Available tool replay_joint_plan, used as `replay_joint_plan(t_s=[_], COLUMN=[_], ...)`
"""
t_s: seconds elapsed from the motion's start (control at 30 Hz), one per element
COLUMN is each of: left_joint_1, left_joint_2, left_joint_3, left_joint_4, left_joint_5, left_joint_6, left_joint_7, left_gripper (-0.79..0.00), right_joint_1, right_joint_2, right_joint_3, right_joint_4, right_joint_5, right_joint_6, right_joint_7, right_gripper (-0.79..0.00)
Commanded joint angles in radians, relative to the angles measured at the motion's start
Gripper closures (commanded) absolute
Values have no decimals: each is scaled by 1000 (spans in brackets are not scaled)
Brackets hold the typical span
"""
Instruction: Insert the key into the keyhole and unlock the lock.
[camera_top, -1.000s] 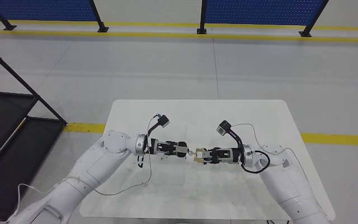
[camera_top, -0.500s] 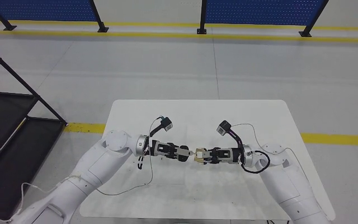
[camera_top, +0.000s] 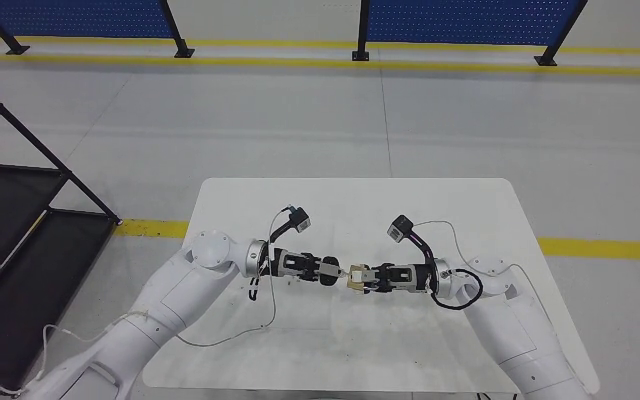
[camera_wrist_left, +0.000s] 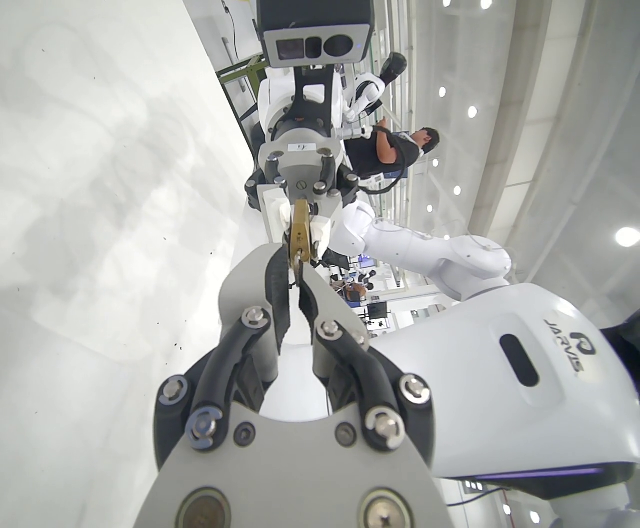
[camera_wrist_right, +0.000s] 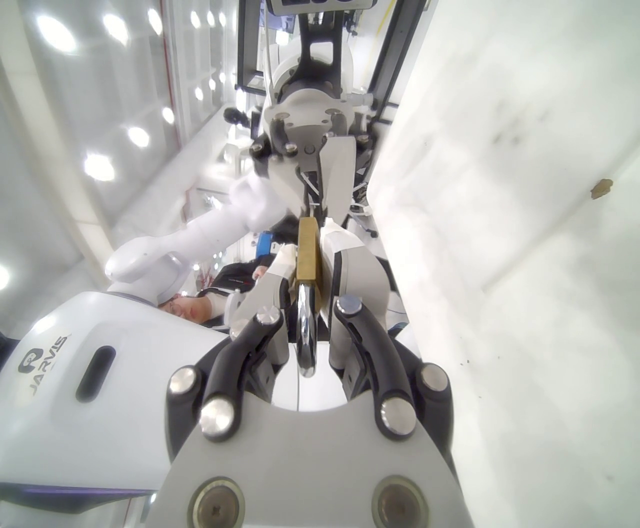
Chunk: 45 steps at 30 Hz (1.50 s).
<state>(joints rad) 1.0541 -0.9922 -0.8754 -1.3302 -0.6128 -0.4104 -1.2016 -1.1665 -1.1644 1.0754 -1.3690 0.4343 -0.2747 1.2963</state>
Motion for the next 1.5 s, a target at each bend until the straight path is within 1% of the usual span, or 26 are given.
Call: replay_joint_plan(t_s=[0.0,0.03,0.07,0.13,0.53,0.7,1.0,1.47], left_joint_1=[-2,-2,-3,-4,-10,-14,-10,21], left_joint_2=[-2,-3,-5,-7,-22,-26,-30,-22], left_joint_3=[0,0,0,1,4,2,-11,-54], left_joint_4=[2,3,4,6,20,24,16,-45], left_joint_5=[3,3,4,4,-14,0,83,221], left_joint_6=[1,1,2,3,25,16,-51,-219], left_joint_7=[-1,-1,-1,-3,-20,-21,17,55], left_gripper=[-58,-46,-15,0,0,0,0,0], right_joint_1=[0,0,0,0,0,0,0,0], right_joint_2=[0,0,0,0,0,0,0,0], right_joint_3=[0,0,0,0,0,0,0,0], right_joint_4=[0,0,0,0,0,0,0,0], right_joint_5=[0,0,0,0,0,0,0,0], right_joint_6=[0,0,0,0,0,0,0,0], right_joint_7=[0,0,0,0,0,0,0,0], right_gripper=[0,0,0,0,0,0,0,0])
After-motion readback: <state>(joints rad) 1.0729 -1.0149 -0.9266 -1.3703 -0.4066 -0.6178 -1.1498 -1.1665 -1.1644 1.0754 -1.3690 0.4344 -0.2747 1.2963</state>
